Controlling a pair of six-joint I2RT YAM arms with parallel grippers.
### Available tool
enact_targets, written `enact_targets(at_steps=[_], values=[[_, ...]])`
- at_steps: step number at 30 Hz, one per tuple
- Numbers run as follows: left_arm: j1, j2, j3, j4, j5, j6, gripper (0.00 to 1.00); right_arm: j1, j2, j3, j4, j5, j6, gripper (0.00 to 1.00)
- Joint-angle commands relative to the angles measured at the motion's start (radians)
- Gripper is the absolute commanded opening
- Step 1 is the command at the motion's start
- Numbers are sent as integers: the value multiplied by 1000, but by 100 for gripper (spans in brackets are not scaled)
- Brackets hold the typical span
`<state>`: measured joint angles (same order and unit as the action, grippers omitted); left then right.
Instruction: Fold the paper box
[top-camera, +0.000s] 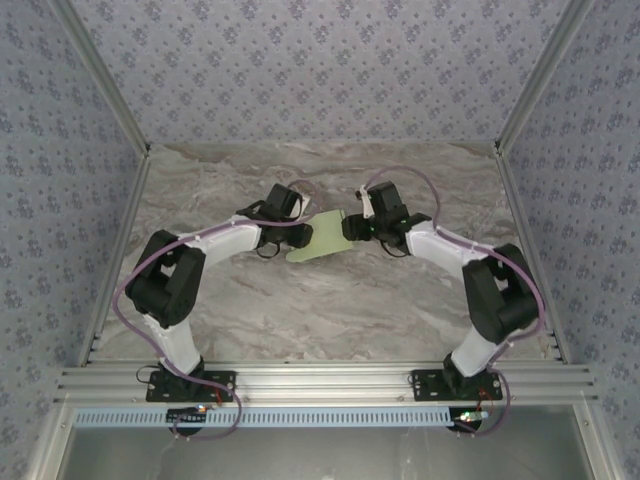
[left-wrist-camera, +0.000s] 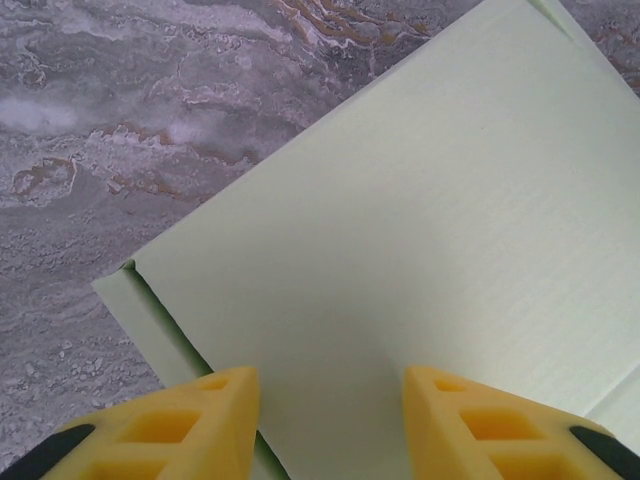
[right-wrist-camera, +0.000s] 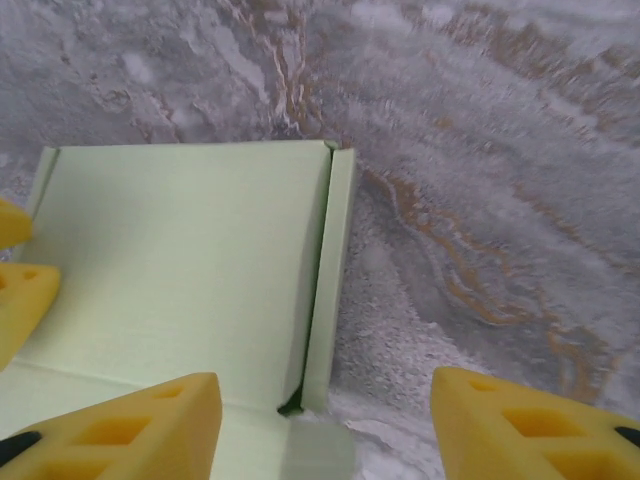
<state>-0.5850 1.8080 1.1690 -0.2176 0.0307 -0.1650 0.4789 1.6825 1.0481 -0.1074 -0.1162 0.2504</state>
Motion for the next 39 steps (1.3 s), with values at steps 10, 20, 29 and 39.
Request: enact_targets(at_steps=[10, 20, 29, 39], values=[[-6, 28, 17, -18, -25, 9, 42, -23, 212, 62, -67, -80, 46, 41], [43, -64, 35, 35, 29, 22, 52, -23, 235, 84, -100, -56, -21, 33], [174, 137, 323, -246, 224, 162, 60, -30, 252, 214, -181, -50, -113, 34], [197, 261, 433, -354, 446, 180, 60, -45, 262, 429, -326, -51, -139, 45]])
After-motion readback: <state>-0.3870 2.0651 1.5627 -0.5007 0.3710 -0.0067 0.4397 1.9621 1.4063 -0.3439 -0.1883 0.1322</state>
